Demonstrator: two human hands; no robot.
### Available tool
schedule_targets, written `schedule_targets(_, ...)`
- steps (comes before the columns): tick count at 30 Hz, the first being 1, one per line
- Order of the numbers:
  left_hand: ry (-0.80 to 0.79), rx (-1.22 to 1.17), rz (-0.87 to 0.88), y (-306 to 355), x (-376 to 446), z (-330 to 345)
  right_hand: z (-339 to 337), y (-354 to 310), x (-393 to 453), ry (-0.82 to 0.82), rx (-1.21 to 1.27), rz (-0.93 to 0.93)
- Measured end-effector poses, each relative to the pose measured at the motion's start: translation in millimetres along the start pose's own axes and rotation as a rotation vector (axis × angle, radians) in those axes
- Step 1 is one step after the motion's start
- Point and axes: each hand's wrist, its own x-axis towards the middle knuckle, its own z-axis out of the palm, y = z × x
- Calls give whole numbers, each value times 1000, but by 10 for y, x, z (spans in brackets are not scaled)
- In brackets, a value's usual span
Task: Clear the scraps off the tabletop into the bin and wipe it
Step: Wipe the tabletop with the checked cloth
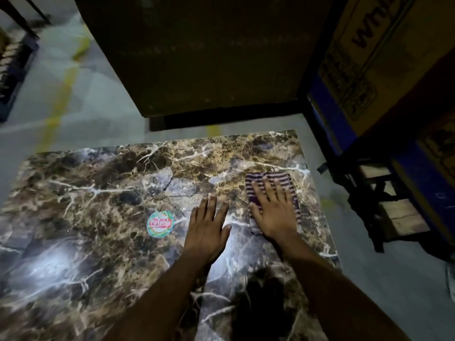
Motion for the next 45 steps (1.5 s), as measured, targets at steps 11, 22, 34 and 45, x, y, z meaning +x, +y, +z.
schedule_targets(11,12,-4,-29,83,548,-136,-163,173,832,13,-16,-53)
schedule_targets(22,62,-2,-28,84,1173,-246,-222,131,1513,34,-15,-85)
schedule_targets(34,114,-7,-25,77,1552,-329,-397,545,1964,25,-61,26)
schedule_targets(45,149,-3,-47,193,1509,-259,-418,780,1684,16,-48,-18)
